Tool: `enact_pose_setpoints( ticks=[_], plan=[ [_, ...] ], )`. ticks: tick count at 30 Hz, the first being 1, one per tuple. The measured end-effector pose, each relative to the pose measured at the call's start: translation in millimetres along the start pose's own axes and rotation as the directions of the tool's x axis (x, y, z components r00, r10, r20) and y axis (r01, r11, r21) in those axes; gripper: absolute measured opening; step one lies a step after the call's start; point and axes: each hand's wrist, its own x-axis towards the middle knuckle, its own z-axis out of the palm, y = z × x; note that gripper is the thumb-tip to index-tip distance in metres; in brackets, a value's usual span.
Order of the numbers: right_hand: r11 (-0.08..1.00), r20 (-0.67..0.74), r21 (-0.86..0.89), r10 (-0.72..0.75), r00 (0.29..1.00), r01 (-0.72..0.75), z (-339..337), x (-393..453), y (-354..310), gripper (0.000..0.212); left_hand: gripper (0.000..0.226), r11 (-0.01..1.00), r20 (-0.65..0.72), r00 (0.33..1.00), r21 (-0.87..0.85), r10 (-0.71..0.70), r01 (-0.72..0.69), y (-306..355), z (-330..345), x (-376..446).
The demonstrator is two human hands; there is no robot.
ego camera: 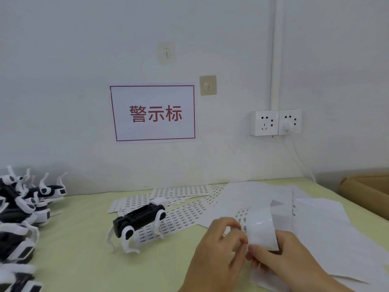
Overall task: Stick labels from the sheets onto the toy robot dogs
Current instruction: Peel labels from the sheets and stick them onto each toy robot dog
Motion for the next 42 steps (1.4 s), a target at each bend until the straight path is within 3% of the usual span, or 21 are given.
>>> enact_pose_setpoints(
  ticks=[4,15,20,27,42],
  plan=[
    [0.999,-0.036,-0.037,-0.018,0.999,0.016,1.5,-3.6,-5.0,0.022,0.008,0.987,-0.012,0.991,0.087,0.135,-0.133,2.1,0.9,4.0],
    [0.976,-0.023,-0.202,-0.084,0.996,0.078,3.3,-3.4,-1.8,0.020,0.017,0.990,0.112,0.992,0.124,0.052,-0.066,0.6,-1.9,2.4],
    [0.966,-0.005,-0.234,-0.114,0.993,0.110,4.2,-3.6,-4.4,0.034,0.018,0.994,0.123,0.992,0.101,0.016,-0.029,0.6,1.2,0.2],
    [0.965,-0.007,-0.238,-0.118,0.993,0.113,5.3,-3.3,-6.0,0.038,0.022,0.998,0.053,0.997,-0.023,-0.062,0.063,-5.5,7.2,-5.2],
    [0.970,-0.006,-0.194,-0.150,0.989,0.146,5.2,-1.9,-3.5,0.035,0.016,0.979,0.139,0.979,-0.117,-0.148,0.165,-7.5,6.8,-2.7]
  ],
)
